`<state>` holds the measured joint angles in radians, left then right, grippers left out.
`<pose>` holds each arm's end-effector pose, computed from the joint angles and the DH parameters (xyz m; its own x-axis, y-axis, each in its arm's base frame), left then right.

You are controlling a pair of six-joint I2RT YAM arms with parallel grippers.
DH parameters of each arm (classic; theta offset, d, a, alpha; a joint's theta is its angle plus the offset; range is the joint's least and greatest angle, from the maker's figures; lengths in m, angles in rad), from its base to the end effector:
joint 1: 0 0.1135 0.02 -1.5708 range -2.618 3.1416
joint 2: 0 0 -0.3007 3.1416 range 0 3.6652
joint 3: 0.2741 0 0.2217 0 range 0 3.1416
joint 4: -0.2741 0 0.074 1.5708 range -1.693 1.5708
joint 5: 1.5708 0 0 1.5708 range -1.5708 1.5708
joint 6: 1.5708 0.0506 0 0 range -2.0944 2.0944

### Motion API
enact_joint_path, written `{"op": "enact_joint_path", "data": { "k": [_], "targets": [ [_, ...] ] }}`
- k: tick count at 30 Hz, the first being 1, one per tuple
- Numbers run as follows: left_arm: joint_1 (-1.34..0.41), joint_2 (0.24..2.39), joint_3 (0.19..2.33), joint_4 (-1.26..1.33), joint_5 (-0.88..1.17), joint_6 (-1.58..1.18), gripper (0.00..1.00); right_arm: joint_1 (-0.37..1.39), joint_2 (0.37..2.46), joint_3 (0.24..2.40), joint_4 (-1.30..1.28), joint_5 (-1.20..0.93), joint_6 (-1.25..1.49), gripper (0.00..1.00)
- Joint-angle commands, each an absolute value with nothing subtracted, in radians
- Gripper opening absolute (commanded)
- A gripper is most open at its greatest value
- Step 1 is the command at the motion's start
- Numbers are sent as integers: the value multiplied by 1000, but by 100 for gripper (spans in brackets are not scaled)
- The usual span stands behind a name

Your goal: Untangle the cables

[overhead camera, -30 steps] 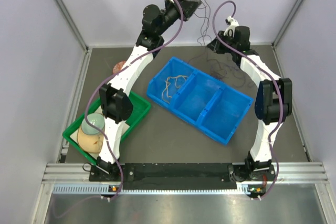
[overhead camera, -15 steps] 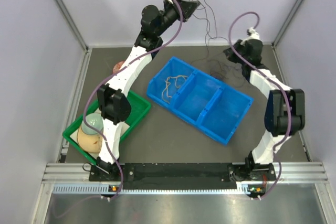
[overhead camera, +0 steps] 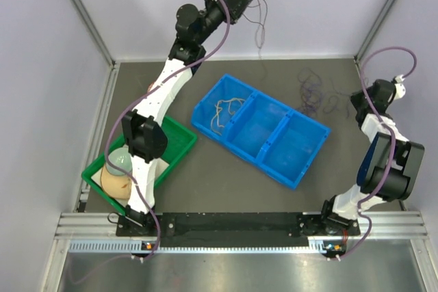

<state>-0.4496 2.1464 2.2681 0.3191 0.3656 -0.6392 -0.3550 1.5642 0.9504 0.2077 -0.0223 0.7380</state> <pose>0.4406 -0.2327 0.5030 -0.1075 -0.5668 -0.8169 0.7887 0.4516 -0.4171 0.3206 -0.1176 0.2911 -0.0531 0.7371 -0.6737 0.4921 0.6064 0.6246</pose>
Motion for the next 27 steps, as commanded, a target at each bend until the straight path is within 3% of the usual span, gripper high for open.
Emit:
{"op": "enact_joint_path", "data": {
  "k": [1, 27],
  "targets": [
    [-443, 2057, 2273, 405, 374, -669, 0, -373, 1604, 939, 199, -23, 779, 0],
    [-541, 1761, 1942, 506, 433, -629, 0, -373, 1629, 873, 272, -147, 807, 0]
  ]
}}
